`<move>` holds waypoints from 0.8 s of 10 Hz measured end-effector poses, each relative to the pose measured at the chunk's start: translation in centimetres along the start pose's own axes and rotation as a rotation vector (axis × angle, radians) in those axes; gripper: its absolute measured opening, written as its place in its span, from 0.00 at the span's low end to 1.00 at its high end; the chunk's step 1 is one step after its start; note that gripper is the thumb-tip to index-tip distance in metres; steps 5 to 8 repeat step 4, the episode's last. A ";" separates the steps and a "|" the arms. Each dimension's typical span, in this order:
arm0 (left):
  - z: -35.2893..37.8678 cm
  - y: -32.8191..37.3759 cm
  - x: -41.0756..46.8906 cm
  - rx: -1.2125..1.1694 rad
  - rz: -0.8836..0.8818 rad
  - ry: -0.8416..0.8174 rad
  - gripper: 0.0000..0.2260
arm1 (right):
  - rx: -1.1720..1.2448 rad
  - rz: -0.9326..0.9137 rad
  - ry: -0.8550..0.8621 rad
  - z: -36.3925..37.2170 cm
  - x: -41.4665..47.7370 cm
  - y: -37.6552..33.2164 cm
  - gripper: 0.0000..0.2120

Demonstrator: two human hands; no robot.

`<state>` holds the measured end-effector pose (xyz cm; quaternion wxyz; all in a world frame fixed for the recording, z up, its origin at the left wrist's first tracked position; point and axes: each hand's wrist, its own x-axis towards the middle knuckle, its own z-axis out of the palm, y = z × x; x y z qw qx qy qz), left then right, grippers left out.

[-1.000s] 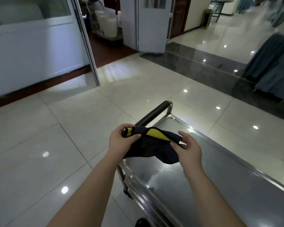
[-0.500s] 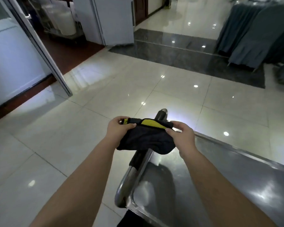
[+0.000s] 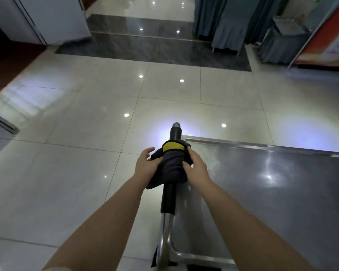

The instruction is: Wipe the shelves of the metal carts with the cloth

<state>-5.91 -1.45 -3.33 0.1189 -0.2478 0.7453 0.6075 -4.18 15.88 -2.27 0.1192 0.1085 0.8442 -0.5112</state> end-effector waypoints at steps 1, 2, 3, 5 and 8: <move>0.1 1.5 0.2 0.291 0.253 0.104 0.15 | -0.073 -0.075 0.065 -0.7 0.1 -0.5 0.26; 1.2 4.7 -1.0 0.550 0.465 0.163 0.14 | -0.110 -0.128 0.134 -2.8 -0.9 -1.4 0.24; 3.2 8.5 -2.5 0.768 0.722 0.153 0.10 | -0.119 -0.245 0.264 -6.5 -1.9 -2.1 0.21; 5.9 12.0 -4.6 0.894 0.924 0.124 0.14 | -0.201 -0.341 0.382 -11.8 -2.6 -2.7 0.19; 5.9 12.0 -4.6 0.894 0.924 0.124 0.14 | -0.201 -0.341 0.382 -11.8 -2.6 -2.7 0.19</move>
